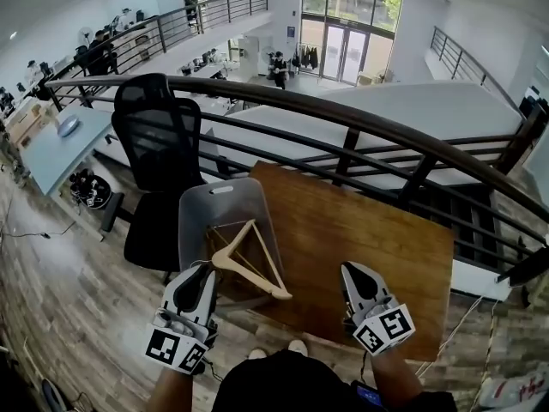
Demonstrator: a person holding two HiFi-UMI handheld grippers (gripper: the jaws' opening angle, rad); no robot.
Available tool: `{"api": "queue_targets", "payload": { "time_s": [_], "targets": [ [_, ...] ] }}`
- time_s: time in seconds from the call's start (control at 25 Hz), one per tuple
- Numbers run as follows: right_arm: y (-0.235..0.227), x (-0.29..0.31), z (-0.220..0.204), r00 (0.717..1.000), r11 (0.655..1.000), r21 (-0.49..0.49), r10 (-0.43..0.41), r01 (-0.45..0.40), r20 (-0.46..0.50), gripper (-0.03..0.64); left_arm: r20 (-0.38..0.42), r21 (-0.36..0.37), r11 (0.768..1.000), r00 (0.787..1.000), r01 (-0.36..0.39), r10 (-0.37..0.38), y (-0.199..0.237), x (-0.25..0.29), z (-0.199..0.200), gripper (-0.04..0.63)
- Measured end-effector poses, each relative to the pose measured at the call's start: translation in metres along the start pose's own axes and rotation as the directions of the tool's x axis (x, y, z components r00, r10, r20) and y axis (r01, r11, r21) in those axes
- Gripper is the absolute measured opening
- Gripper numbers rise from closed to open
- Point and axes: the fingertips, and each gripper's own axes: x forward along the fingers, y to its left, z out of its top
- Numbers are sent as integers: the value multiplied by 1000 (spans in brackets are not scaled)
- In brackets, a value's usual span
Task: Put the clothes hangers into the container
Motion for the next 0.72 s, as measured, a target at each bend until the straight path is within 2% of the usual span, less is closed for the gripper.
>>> {"api": "queue_targets", "payload": {
  "time_s": [0.12,0.48,0.72],
  "targets": [
    [5,2,-5,1000,1000,11,8,-8,1,-8,6,-44,999,1000,-2,2,4,-5,-3,58],
    [18,7,-11,998,998,36,61,-60,-19,-8,18,-58,997,999,-42,43,2,-17,-3,58],
    [19,7,-16,996,996,46,79,-77,-36,-8,-8,-69,996,999,-49,49,-3,-21,-10,58]
  ]
}}
